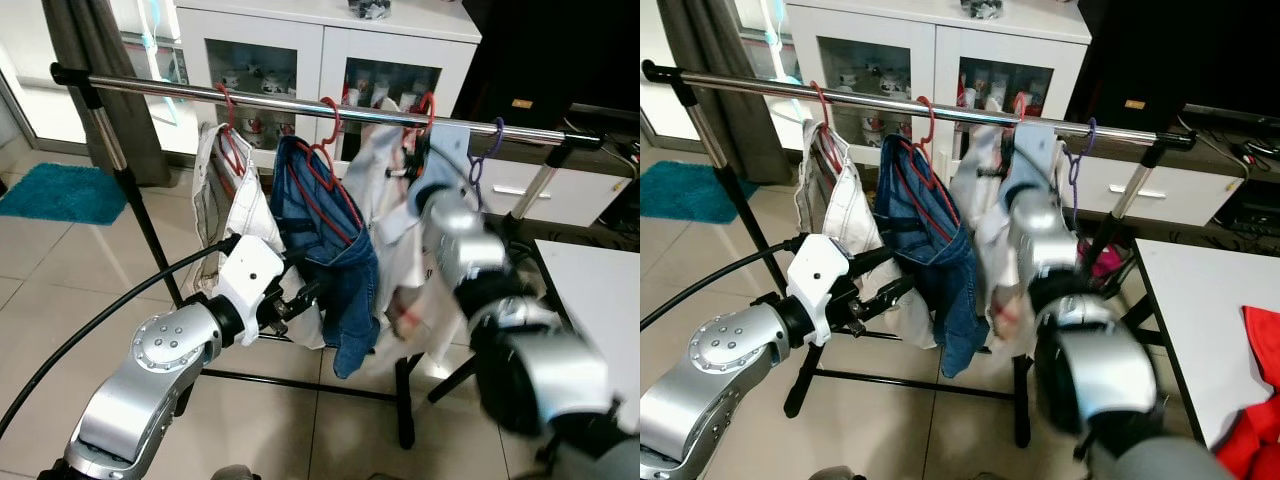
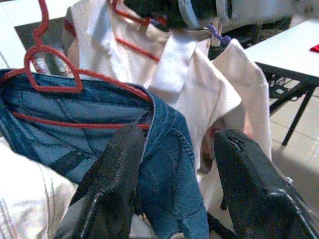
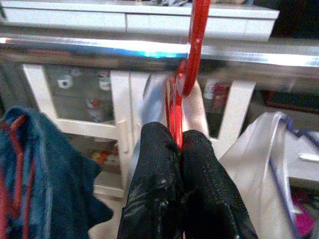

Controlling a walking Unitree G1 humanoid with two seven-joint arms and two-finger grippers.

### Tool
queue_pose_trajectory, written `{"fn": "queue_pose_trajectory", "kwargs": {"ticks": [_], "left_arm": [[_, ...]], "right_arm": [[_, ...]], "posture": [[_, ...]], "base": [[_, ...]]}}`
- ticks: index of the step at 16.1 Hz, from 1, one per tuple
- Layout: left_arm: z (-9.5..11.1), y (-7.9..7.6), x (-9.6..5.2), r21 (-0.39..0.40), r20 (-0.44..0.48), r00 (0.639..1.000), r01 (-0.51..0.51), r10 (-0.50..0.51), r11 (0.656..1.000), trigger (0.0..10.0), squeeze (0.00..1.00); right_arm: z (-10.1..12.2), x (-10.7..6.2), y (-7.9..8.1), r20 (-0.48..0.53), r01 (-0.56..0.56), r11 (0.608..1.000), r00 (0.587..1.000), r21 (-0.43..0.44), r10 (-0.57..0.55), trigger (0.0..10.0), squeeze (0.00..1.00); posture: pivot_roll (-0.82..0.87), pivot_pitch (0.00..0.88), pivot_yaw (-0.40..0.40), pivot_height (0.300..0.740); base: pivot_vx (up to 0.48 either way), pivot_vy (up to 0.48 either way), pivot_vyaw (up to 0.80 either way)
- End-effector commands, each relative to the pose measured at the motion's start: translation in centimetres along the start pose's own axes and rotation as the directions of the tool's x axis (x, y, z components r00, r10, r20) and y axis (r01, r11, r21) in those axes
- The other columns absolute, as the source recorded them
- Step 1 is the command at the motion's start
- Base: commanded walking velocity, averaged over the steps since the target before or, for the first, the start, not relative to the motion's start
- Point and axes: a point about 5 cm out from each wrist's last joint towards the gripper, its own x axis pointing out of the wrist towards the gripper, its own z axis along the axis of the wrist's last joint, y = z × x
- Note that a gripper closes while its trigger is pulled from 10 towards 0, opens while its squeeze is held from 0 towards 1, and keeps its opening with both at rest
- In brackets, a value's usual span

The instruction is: Hang hanger

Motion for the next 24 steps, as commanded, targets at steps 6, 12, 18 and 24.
{"fn": "queue_pose_trajectory", "kwargs": {"ticks": [6,12,18,24], "left_arm": [[0.4,-0.2,-0.4,0.010,0.005,1.000,0.012,-0.012,1.000,10.0,0.00],[1.6,0.9,-0.3,-0.004,0.102,0.991,-0.085,0.085,0.996,10.0,0.00],[3.0,1.8,-0.1,-0.016,0.194,0.972,-0.135,0.135,0.991,10.0,0.00],[1.6,2.7,-0.6,-0.017,0.106,0.968,-0.227,0.227,0.974,10.0,0.00]], "right_arm": [[0.5,0.7,-1.2,-0.157,0.051,0.998,0.986,-0.047,-0.058,10.0,0.00],[-2.0,0.1,-1.9,-0.259,0.035,0.996,0.964,-0.077,-0.054,10.0,0.00],[-2.2,0.1,-1.9,-0.236,0.028,0.999,0.971,-0.044,-0.037,10.0,0.59],[0.9,0.5,-1.6,-0.060,-0.101,0.987,0.994,-0.126,0.094,10.0,1.00]], "posture": [[0.14,0.002,-0.064,0.740],[0.14,0.010,-0.059,0.740],[0.14,0.002,-0.051,0.740],[0.15,0.001,-0.056,0.740]], "base": [[0.000,0.000,0.00],[0.000,0.000,0.00],[0.000,0.000,0.00],[0.000,0.000,0.00]]}}
